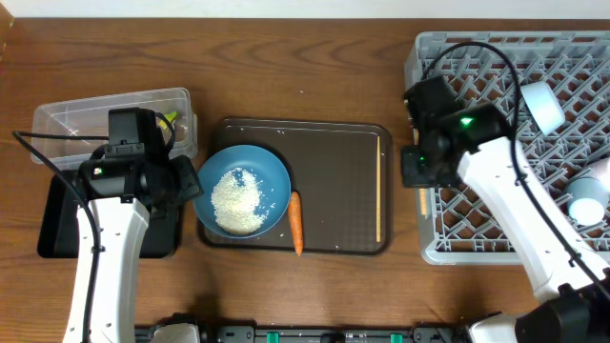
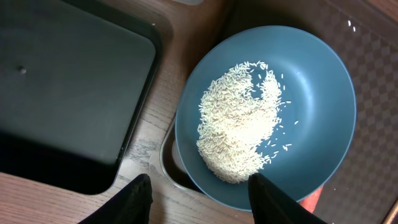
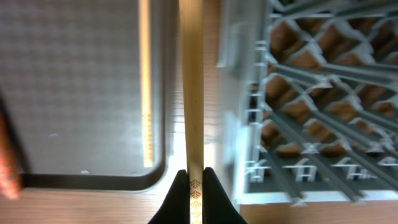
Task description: Sort waste into correct bins and load items into the dishwasher rack
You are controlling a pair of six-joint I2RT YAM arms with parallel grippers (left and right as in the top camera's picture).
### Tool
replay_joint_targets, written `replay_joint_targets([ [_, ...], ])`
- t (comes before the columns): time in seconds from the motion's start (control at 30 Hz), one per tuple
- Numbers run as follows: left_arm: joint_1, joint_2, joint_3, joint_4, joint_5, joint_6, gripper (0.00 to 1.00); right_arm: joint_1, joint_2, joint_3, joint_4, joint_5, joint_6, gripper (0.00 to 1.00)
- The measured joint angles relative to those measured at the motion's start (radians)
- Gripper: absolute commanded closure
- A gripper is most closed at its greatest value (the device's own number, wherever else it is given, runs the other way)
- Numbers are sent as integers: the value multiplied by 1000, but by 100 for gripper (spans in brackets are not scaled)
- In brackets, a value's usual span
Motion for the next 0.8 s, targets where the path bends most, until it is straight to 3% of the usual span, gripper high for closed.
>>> replay_joint_targets([
  [0.27,0,0,0,0,0,0,49,-116,1,-100,60,19,-79,99],
  [0.5,0,0,0,0,0,0,49,-129,4,-220,168,26,-110,96],
  [0.6,0,0,0,0,0,0,49,-129,6,-234,200,29,-119,86],
  [0.7,0,0,0,0,0,0,49,-130,6,-232,203,44,-127,65],
  [0.8,0,0,0,0,0,0,49,-130,6,-204,165,66,-130,62],
])
